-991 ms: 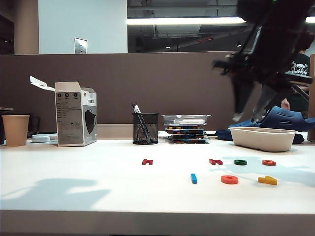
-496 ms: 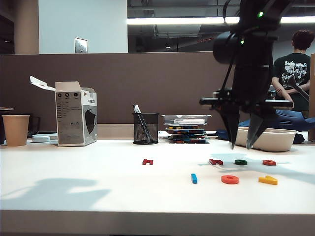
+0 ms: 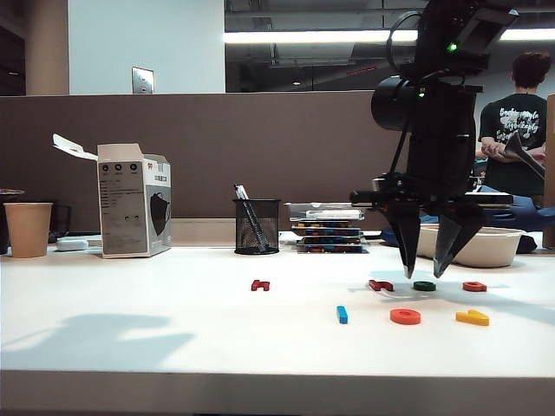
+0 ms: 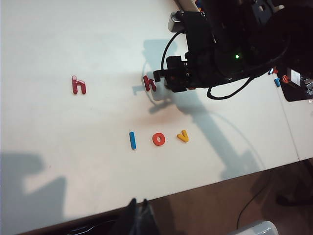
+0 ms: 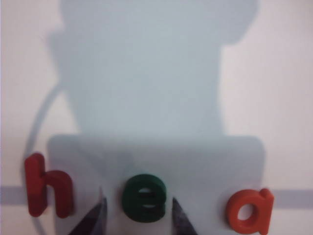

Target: Select the appropriate letters from the row of letter magnets placed on the table to arrange into the word "love".

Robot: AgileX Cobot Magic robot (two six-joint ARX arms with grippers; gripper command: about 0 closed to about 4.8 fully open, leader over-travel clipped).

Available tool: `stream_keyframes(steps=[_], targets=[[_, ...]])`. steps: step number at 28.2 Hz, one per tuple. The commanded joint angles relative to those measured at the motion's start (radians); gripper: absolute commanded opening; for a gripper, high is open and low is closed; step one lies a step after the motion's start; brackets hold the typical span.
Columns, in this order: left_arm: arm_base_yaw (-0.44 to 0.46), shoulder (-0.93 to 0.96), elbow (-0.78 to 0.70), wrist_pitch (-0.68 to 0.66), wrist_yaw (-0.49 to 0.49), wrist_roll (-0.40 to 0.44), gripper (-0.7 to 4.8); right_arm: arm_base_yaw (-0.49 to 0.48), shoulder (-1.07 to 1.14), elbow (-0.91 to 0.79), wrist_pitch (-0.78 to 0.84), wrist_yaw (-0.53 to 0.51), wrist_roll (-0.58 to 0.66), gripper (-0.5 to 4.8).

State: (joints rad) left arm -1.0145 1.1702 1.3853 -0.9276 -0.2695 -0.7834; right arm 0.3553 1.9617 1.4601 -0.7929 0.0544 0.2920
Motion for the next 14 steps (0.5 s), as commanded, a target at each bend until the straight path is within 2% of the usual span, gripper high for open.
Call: stream_keyframes(steps=[1,14], targets=[[-0.002,-0.002,0.003,0.008,-0.003,-0.002,-0.05,0.000,-0.003,0.004,0.012,0.031,0.003,1.63],[-0.002,-0.002,0.003,0.008,-0.003,-0.002,-0.05,0.000,0.019,0.004,0.016,0.017,0.003,1.63]])
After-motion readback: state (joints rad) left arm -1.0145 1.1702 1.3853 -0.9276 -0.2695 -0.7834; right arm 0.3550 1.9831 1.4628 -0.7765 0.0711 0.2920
